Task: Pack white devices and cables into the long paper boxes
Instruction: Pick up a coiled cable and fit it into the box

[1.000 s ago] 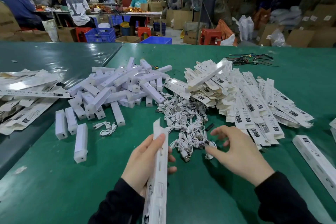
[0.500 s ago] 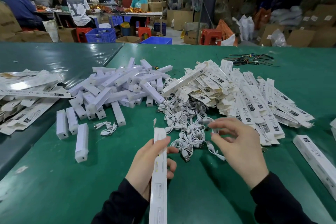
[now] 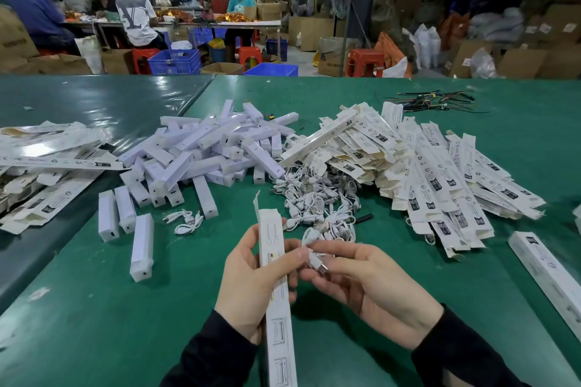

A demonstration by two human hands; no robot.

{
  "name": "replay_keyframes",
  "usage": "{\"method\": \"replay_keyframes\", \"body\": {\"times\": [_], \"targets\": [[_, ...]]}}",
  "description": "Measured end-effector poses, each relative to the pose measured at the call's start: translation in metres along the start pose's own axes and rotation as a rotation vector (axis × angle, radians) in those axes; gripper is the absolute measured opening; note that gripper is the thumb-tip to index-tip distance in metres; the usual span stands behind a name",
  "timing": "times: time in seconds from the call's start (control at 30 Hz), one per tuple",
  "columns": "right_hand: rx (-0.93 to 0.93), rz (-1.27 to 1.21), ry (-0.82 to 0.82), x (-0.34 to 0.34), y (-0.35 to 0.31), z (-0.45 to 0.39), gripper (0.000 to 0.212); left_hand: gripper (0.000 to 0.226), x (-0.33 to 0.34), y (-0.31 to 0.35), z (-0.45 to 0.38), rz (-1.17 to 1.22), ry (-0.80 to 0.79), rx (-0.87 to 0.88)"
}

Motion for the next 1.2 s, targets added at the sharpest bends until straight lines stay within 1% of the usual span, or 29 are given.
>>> {"method": "replay_keyframes", "body": {"times": [0.1,0.13,0.2,0.23,0.33,0.4,0.53,0.63,0.7,0.77,0.8,0.87,0.93,1.0,1.07,1.13,1.2], "targets": [[0.04,0.023,0.02,0.0,0.001,0.001,0.018,0.064,0.002,0.004,0.002,-0.018,-0.013,0.033],[0.074,0.036,0.03,-0.001,0.001,0.002,0.024,0.065,0.002,0.005,0.002,-0.038,-0.026,0.043],[0.128,0.106,0.044,-0.003,0.001,0.005,0.042,0.069,0.004,0.007,0.003,-0.09,-0.068,0.052],[0.14,0.156,0.037,-0.003,0.001,0.006,0.045,0.073,0.005,0.008,0.004,-0.121,-0.086,0.053],[0.143,0.257,-0.026,0.002,0.002,0.006,0.035,0.066,0.005,0.006,0.003,-0.172,-0.104,0.049],[0.139,0.244,-0.048,0.001,0.001,0.005,0.033,0.065,0.004,0.007,0.002,-0.195,-0.097,0.056],[0.168,0.238,-0.043,-0.003,0.002,0.005,0.035,0.064,0.004,0.008,0.002,-0.239,-0.091,0.082],[0.177,0.231,-0.045,-0.005,0.002,0.004,0.045,0.065,0.005,0.007,0.002,-0.26,-0.113,0.084],[0.161,0.222,-0.041,-0.007,0.0,0.003,0.047,0.065,0.004,0.006,0.002,-0.256,-0.114,0.069],[0.084,0.214,-0.02,-0.01,-0.007,0.001,0.042,0.058,0.003,0.004,0.001,-0.22,-0.094,0.048],[0.014,0.206,0.005,-0.013,-0.014,0.0,0.039,0.052,0.002,0.003,0.0,-0.202,-0.084,0.034],[-0.169,0.201,0.077,-0.018,-0.031,0.001,0.031,0.049,0.002,0.0,0.001,-0.172,-0.108,-0.033],[-0.334,0.179,0.133,-0.021,-0.045,0.006,0.032,0.047,0.01,-0.004,0.004,-0.139,-0.226,-0.121],[-0.432,0.157,0.146,-0.022,-0.052,0.009,0.034,0.036,0.021,-0.008,0.012,-0.107,-0.384,-0.211],[-0.487,0.189,0.135,-0.019,-0.053,0.01,0.032,0.033,0.029,-0.011,0.02,-0.093,-0.505,-0.278],[-0.52,0.274,0.118,-0.015,-0.052,0.011,0.03,0.041,0.033,-0.014,0.023,-0.093,-0.579,-0.31],[-0.537,0.351,0.085,-0.01,-0.051,0.011,0.029,0.043,0.035,-0.014,0.026,-0.074,-0.638,-0.315]]}}
Point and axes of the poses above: each hand's wrist, its own z-axis away from the middle knuckle, its own x-axis out of the palm, y = z × x, the point moved 7 cm from there along -z, towards the middle knuckle, and after that the axes turned 8 degrees about -z, right-handed, at the moved point
